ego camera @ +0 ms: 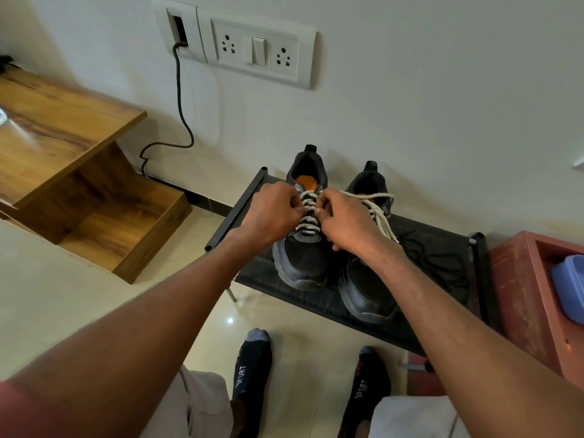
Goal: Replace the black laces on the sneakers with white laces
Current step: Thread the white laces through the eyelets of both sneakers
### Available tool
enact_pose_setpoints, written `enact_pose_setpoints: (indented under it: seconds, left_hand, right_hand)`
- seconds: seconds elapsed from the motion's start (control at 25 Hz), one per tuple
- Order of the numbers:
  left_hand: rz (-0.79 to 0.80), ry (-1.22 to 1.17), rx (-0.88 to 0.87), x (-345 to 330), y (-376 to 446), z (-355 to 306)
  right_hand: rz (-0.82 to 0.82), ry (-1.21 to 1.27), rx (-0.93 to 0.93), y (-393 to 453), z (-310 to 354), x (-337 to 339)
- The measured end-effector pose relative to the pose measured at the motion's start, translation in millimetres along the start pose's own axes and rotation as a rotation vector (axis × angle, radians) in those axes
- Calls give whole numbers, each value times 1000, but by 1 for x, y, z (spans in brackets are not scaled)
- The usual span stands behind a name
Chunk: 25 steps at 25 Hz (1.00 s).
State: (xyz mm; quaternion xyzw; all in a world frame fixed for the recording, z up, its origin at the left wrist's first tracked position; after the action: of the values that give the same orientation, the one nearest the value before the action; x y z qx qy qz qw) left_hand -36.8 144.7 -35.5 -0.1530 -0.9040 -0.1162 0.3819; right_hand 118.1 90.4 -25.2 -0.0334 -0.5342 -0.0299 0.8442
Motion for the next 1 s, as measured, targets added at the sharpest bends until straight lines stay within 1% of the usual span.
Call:
enact_pose_setpoints:
  seconds: [0.12, 0.2, 0.32, 0.52, 0.72, 0.88, 1.0]
  left_hand:
    - [1, -43, 1, 1, 2, 0]
    - [10, -67, -2, 1, 1, 0]
    - [27, -67, 1, 0, 3, 3]
    - [19, -113, 42, -1, 4, 8]
    - [-2, -228, 57, 2, 6, 10]
    - [-8, -172, 39, 0, 5, 9]
    - [-31, -117, 25, -2, 8, 7]
  right_hand:
    - [31, 52, -24, -2, -3, 3]
    - [-5, 47, -29, -1, -5, 1]
    - [-60, -11, 18, 1, -4, -3]
    - [6, -112, 42, 2, 0, -10]
    - [-46, -6, -8, 6, -7, -5]
    - [-148, -79, -22, 7, -8, -3]
    - [-169, -64, -36, 8, -8, -1]
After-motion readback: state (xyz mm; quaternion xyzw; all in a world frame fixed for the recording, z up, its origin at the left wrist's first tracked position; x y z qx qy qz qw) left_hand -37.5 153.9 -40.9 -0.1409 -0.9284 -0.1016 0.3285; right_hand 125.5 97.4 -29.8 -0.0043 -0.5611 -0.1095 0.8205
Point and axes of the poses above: each hand's wrist, its own y-axis towards the middle knuckle, its own x-axis out of the back of the hand, z = x × y, the point moved 2 cm from there along y, towards the middle knuckle, and after that the axes turned 8 degrees about -y, right-handed, at the moved point
